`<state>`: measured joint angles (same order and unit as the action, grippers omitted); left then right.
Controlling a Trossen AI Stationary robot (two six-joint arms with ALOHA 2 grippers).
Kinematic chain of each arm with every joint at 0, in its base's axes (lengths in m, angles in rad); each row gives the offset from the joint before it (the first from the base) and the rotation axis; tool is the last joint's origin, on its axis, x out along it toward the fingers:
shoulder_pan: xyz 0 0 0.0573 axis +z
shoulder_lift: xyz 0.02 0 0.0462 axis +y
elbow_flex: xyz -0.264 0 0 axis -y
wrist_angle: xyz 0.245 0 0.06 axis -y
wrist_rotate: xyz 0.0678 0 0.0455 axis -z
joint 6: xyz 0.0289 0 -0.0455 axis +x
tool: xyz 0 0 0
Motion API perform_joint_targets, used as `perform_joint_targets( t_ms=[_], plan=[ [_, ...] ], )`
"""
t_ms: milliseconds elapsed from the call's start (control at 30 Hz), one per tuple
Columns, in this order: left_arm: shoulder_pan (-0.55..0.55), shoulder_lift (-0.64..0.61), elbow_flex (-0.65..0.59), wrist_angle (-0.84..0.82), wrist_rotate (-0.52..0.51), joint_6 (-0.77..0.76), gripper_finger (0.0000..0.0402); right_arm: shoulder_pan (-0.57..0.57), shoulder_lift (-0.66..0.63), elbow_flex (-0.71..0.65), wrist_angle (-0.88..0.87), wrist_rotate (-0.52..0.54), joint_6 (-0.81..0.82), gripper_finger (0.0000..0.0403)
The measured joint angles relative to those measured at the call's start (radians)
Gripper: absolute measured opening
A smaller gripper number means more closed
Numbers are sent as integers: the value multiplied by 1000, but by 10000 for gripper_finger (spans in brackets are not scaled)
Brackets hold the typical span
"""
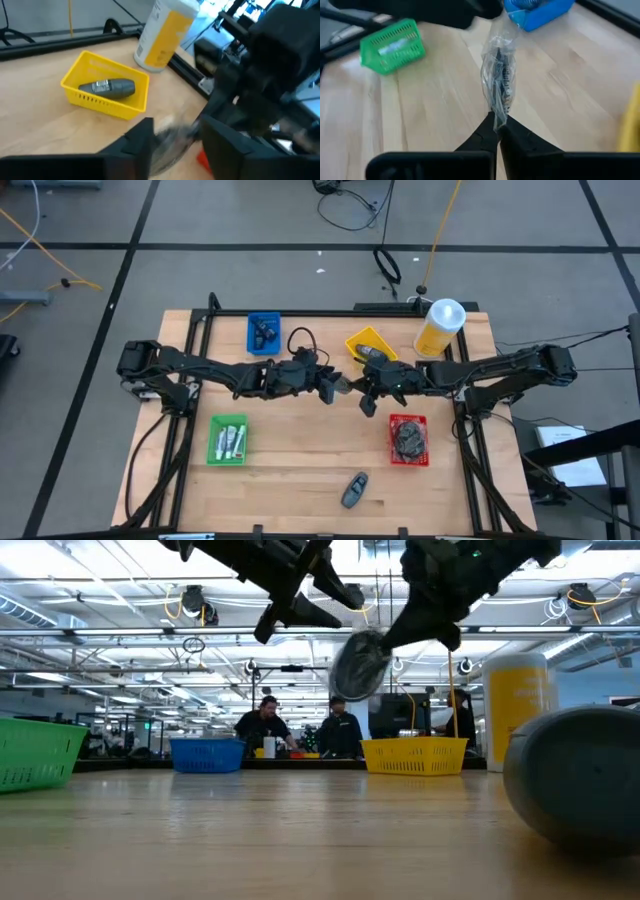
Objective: Pick & Place Travel size toiletries
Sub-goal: Put the black hairbrush into the red bin
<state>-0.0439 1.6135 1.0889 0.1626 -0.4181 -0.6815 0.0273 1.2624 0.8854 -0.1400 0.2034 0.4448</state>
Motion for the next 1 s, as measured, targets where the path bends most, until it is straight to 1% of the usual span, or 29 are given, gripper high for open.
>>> perform_joint_targets(
  t_ms=[67,167,233,333,467,667,867,933,1000],
  plan=[
    [7,0,0,-18,30,1,182,0,-37,0,-50,-24,24,1],
    [19,0,0,-34,106,2,221,0,-111,0,-157,-73,64,1],
    [26,0,0,-42,162,13,239,0,-170,0,-235,-108,95,0],
    [33,0,0,-47,228,18,255,0,-264,0,-344,-177,153,0],
    [36,0,0,-65,293,-37,258,0,-379,0,-442,-280,243,0],
    [34,0,0,-88,315,-54,243,0,-497,0,-581,-444,354,0],
    [13,0,0,-90,317,-55,241,0,-539,-4,-794,-576,412,0],
    [2,0,0,-90,317,-62,241,0,-541,-26,-842,-620,428,0],
    [-11,0,0,-91,316,-74,241,0,-540,-68,-848,-660,442,0]
  ],
)
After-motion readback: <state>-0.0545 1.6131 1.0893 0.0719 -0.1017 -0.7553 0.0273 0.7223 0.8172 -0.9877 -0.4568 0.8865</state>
